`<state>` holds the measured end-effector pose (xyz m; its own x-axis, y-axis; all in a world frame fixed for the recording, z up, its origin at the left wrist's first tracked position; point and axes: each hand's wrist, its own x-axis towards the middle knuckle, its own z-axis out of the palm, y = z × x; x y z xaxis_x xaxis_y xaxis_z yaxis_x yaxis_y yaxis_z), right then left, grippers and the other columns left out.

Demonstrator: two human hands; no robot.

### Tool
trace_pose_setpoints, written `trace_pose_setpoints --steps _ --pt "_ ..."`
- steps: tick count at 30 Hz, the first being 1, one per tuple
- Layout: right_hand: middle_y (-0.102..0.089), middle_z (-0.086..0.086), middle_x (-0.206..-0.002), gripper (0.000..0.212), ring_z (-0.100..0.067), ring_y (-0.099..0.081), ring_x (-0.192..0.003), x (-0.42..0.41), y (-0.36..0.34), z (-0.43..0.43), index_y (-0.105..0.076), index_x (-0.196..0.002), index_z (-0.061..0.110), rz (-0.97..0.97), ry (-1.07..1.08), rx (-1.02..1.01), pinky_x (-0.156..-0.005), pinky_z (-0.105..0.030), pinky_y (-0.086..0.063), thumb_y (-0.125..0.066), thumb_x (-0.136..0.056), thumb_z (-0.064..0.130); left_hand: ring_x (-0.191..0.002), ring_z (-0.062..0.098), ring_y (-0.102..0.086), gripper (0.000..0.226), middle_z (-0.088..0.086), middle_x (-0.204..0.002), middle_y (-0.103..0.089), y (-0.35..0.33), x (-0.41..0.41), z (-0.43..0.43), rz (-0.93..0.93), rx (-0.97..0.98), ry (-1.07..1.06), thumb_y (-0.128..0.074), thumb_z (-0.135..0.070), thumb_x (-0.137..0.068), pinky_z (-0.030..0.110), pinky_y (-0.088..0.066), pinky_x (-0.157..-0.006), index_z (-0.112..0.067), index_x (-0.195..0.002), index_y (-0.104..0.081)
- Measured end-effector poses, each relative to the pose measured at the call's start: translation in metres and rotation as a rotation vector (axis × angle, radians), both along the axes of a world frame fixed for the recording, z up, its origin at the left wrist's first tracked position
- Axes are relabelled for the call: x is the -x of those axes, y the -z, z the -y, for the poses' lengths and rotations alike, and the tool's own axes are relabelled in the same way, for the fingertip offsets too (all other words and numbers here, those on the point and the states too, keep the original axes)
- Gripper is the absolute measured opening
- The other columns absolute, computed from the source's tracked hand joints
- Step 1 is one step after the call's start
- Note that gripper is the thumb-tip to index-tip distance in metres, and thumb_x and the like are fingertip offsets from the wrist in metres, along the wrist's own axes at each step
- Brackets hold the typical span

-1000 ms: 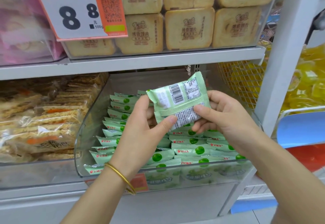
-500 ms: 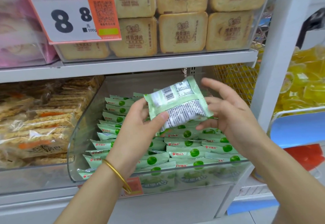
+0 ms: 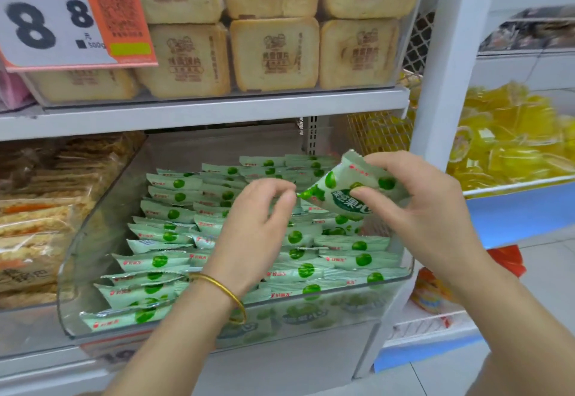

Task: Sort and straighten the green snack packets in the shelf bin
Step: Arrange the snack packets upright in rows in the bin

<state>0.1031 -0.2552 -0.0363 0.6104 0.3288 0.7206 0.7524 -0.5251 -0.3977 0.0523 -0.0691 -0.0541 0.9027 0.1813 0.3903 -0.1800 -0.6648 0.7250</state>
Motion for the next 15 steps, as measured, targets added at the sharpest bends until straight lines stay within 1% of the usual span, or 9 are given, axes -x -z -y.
trace_pose_setpoints --steps 1,2,4,5,6,8,10,12,15 --pt "-0.066 0.009 -0.097 0.031 -0.014 -0.06 -0.087 -0.001 0.0 0.003 -0.065 -0.107 0.018 0.022 0.026 0.063 -0.073 -0.042 -0.052 -0.061 -0.082 0.037 -0.115 -0.002 -0.04 0.026 -0.011 -0.122 -0.051 0.003 -0.002 0.0 -0.015 -0.151 0.025 -0.045 -0.021 -0.097 0.008 -0.024 -0.104 -0.019 -0.119 -0.06" --pt "-0.068 0.007 -0.097 0.031 -0.017 -0.062 -0.086 -0.001 0.0 0.005 -0.066 -0.107 0.019 0.04 0.044 0.131 -0.073 -0.041 -0.052 -0.061 -0.082 0.037 -0.126 -0.001 -0.033 0.031 -0.011 -0.133 -0.046 0.007 -0.004 -0.001 -0.05 -0.253 0.051 -0.045 -0.021 -0.097 0.007 -0.016 -0.107 -0.022 -0.126 -0.056" --pt "-0.07 0.005 -0.093 0.03 -0.022 -0.065 -0.082 -0.002 0.0 0.007 -0.067 -0.105 0.019 0.061 0.078 0.265 -0.072 -0.035 -0.046 -0.06 -0.081 0.036 -0.139 0.007 -0.023 0.038 -0.01 -0.148 -0.034 0.013 -0.007 -0.001 -0.138 -0.376 0.077 -0.045 -0.023 -0.097 0.023 -0.014 -0.116 -0.029 -0.135 -0.048" --pt "-0.07 0.004 -0.091 0.03 -0.023 -0.066 -0.08 -0.002 0.0 0.008 -0.067 -0.105 0.019 0.064 0.099 0.324 -0.071 -0.034 -0.043 -0.06 -0.081 0.036 -0.141 0.009 -0.022 0.04 -0.009 -0.151 -0.032 0.014 -0.008 0.0 -0.167 -0.42 0.08 -0.045 -0.023 -0.098 0.03 -0.015 -0.117 -0.031 -0.137 -0.045" --pt "-0.07 0.003 -0.089 0.029 -0.024 -0.066 -0.079 -0.003 0.0 0.008 -0.068 -0.104 0.019 0.069 0.12 0.374 -0.07 -0.034 -0.042 -0.059 -0.081 0.035 -0.142 0.01 -0.021 0.041 -0.009 -0.152 -0.031 0.014 -0.008 0.001 -0.183 -0.452 0.083 -0.045 -0.022 -0.098 0.034 -0.016 -0.118 -0.032 -0.138 -0.044" --pt "-0.07 0.001 -0.089 0.026 -0.027 -0.066 -0.08 -0.003 -0.001 0.005 -0.067 -0.105 0.018 0.069 0.155 0.453 -0.073 -0.037 -0.042 -0.062 -0.084 0.033 -0.141 0.01 -0.024 0.041 -0.01 -0.15 -0.033 0.014 -0.009 0.001 -0.191 -0.475 0.084 -0.044 -0.02 -0.098 0.035 -0.018 -0.117 -0.031 -0.138 -0.044" --pt "-0.067 0.001 -0.099 0.025 -0.027 -0.063 -0.091 -0.002 -0.002 0.002 -0.062 -0.111 0.02 0.042 0.179 0.527 -0.083 -0.038 -0.037 -0.06 -0.09 0.033 -0.139 0.01 -0.028 0.042 -0.011 -0.148 -0.038 0.015 -0.01 0.001 -0.184 -0.469 0.08 -0.044 -0.018 -0.097 0.035 -0.02 -0.116 -0.032 -0.137 -0.046" --pt "-0.063 0.006 -0.105 0.023 -0.022 -0.059 -0.1 -0.002 -0.003 -0.001 -0.056 -0.114 0.024 0.028 0.197 0.584 -0.088 -0.032 -0.029 -0.051 -0.095 0.036 -0.137 0.01 -0.031 0.043 -0.011 -0.145 -0.041 0.016 -0.009 0.001 -0.183 -0.458 0.079 -0.045 -0.015 -0.096 0.035 -0.022 -0.115 -0.032 -0.135 -0.047" --pt "-0.064 0.007 -0.103 0.024 -0.017 -0.055 -0.104 -0.007 -0.005 -0.009 -0.056 -0.113 0.029 0.024 0.175 0.673 -0.092 -0.03 -0.024 -0.051 -0.093 0.041 -0.136 0.01 -0.031 0.046 -0.012 -0.143 -0.043 0.016 -0.008 0.001 -0.19 -0.447 0.081 -0.044 -0.012 -0.095 0.034 -0.021 -0.115 -0.031 -0.136 -0.046"
